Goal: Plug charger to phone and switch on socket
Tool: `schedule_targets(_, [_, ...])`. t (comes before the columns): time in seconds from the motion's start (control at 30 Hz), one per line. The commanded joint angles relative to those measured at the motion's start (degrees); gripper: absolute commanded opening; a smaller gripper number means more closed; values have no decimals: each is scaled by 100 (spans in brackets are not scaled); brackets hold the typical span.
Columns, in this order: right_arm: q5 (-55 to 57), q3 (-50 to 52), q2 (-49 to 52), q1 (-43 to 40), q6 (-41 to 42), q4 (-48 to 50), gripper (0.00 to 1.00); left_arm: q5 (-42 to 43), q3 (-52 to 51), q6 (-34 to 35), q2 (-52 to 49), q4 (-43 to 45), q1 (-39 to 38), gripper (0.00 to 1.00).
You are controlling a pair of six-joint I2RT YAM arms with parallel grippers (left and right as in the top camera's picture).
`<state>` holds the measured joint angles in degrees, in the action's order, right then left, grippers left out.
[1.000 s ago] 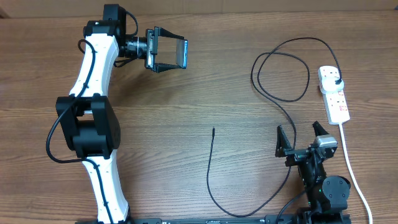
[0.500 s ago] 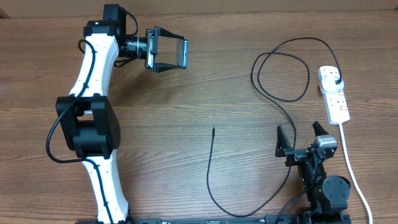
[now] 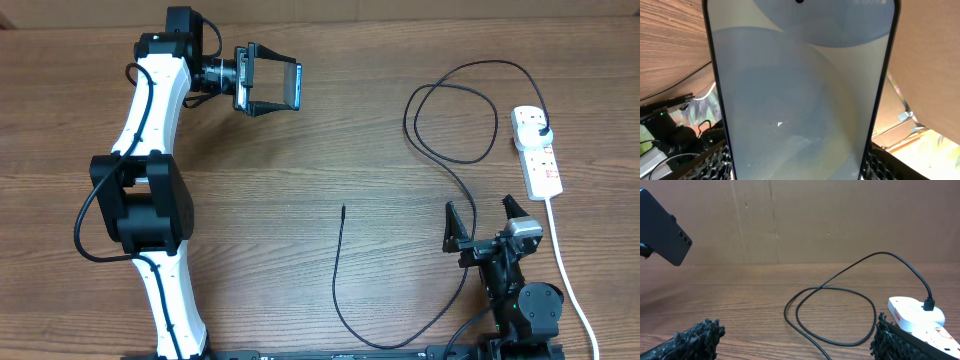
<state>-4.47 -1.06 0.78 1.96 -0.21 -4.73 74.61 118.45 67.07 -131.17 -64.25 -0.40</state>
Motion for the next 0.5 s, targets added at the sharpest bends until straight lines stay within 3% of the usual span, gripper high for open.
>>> schedule_targets(0.0, [37, 61, -61, -15, -17, 22, 100, 127, 181, -243, 4, 22, -66, 4])
schedule_targets(0.47, [55, 61, -61, -15, -20, 28, 100, -2503, 181, -885, 4, -20, -662, 4])
